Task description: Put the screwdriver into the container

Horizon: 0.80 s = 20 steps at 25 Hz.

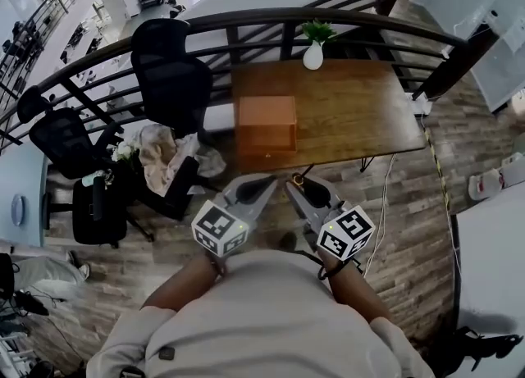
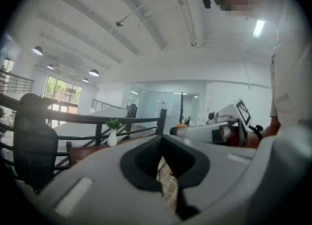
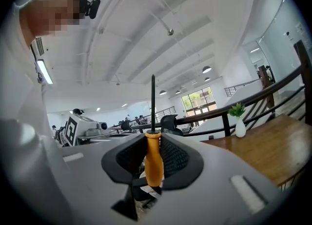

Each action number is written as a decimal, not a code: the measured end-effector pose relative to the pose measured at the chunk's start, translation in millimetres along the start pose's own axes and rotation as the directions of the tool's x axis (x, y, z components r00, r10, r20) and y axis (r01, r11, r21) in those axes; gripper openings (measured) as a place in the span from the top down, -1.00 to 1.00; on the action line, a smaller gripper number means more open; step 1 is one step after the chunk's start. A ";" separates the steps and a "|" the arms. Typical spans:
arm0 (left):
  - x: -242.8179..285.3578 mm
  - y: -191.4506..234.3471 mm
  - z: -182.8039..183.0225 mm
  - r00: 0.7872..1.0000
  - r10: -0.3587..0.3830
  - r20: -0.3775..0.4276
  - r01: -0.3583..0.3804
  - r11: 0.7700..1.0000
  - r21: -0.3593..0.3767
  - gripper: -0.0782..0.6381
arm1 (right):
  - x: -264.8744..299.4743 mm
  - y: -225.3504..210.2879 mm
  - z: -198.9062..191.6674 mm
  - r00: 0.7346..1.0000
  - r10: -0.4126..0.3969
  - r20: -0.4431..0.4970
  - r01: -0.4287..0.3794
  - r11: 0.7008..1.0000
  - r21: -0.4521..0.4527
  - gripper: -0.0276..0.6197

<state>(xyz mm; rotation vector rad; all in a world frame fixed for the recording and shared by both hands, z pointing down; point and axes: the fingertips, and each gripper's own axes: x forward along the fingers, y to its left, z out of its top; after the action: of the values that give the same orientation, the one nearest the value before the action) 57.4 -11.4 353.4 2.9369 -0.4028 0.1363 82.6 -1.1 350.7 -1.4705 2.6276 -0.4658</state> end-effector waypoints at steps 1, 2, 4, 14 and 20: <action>14.0 -3.9 1.6 1.000 -0.002 0.003 0.002 1.000 0.001 0.77 | -6.8 -11.1 4.6 1.000 0.000 -0.002 0.000 1.000 -0.005 0.63; 27.5 -7.8 3.7 1.000 -0.003 0.007 0.003 1.000 0.002 0.77 | -14.1 -22.0 9.3 1.000 0.000 -0.004 0.000 1.000 -0.009 0.63; 50.8 -15.1 8.8 1.000 0.001 0.018 -0.001 1.000 0.005 0.77 | -29.1 -41.3 17.1 1.000 0.002 -0.005 -0.002 1.000 -0.019 0.63; 105.3 -12.9 3.3 0.999 0.037 -0.006 -0.038 0.999 -0.020 0.77 | -45.5 -98.8 22.3 1.000 0.017 -0.020 -0.016 1.000 0.025 0.63; 119.4 2.2 3.3 0.999 0.047 -0.014 -0.047 0.998 -0.031 0.77 | -39.3 -120.3 21.1 1.000 0.014 -0.024 -0.012 0.999 0.050 0.63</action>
<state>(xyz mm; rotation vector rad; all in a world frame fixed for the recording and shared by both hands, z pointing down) 171.5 -45.0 364.1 2.8957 -0.4680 0.1544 206.5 -31.3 365.3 -1.4414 2.6224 -0.5478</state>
